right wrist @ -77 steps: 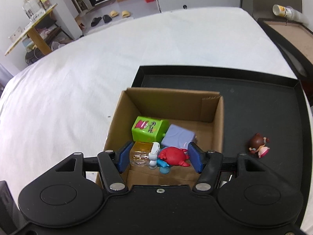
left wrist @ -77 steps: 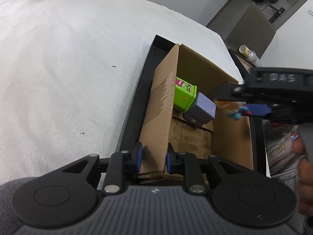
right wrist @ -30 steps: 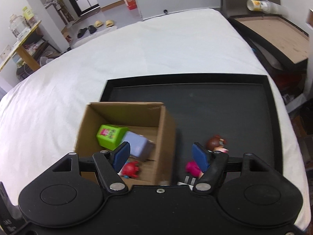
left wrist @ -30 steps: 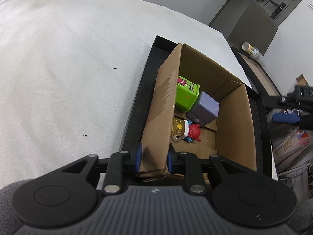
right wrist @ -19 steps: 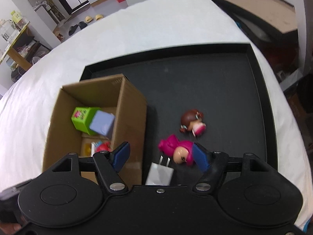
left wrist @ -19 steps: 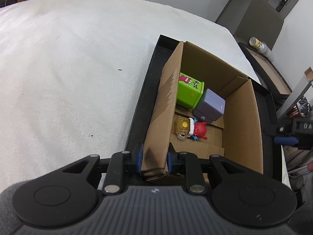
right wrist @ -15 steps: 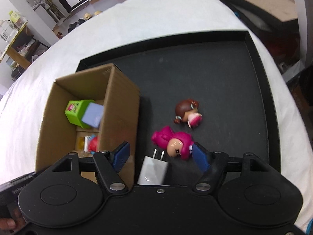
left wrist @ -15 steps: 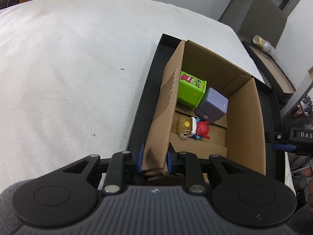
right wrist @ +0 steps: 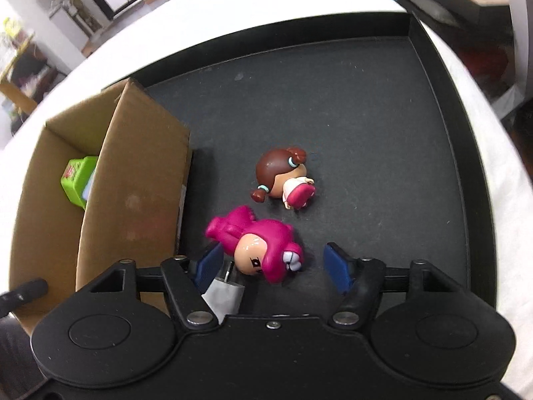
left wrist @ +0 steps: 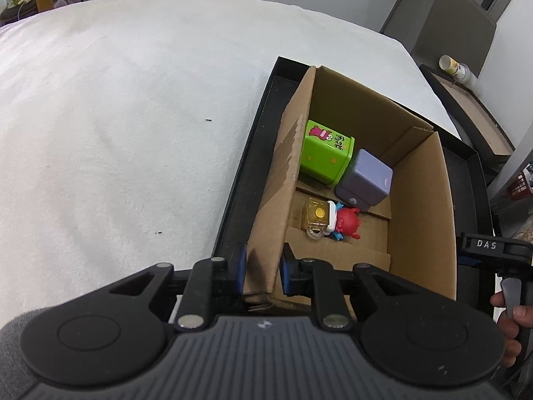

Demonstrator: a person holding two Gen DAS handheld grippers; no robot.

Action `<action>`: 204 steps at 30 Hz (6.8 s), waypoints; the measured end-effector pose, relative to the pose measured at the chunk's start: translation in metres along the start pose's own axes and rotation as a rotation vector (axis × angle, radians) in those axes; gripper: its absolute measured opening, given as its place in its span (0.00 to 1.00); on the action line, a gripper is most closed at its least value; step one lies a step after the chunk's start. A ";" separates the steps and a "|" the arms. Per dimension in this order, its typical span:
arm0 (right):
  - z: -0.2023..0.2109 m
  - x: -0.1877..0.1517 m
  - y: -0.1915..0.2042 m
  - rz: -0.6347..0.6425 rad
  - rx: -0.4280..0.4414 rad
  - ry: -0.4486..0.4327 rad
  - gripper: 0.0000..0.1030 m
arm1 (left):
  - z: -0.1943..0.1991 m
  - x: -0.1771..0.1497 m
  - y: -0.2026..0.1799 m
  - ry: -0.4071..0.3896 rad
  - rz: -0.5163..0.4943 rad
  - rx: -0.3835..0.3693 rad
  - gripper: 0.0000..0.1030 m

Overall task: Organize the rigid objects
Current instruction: 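Move the right tool to the pink doll and grasp it, then carry the pink doll into the box and open the right tool, then grasp the white plug charger on the tray with the right tool, then lower the white charger into the box and open the right tool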

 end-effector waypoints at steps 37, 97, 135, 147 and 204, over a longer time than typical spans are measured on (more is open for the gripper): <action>0.064 0.023 0.022 0.002 -0.021 -0.099 0.40 | 0.010 -0.002 0.010 -0.030 0.035 -0.052 0.19; 0.051 0.065 0.130 0.116 -0.045 -0.220 0.50 | -0.007 -0.002 0.034 -0.008 0.137 -0.181 0.23; 0.030 0.007 0.032 -0.022 -0.028 -0.013 0.61 | 0.007 -0.003 0.017 -0.038 0.062 -0.056 0.19; -0.003 -0.018 0.040 0.088 -0.002 0.052 0.60 | 0.009 -0.003 0.015 -0.026 0.074 -0.016 0.17; 0.094 0.018 0.081 0.155 -0.103 -0.090 0.35 | 0.022 -0.007 0.014 -0.066 0.055 -0.088 0.16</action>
Point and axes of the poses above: each gripper's, at about its wrist camera, not at the fingertips, and z roughly against the way its jaws point, y to its left, x to its top, the point moved 1 cm from there along -z, roughly the way its jaws point, and after that the axes turned 15 degrees about -y, right-handed, at the moved point
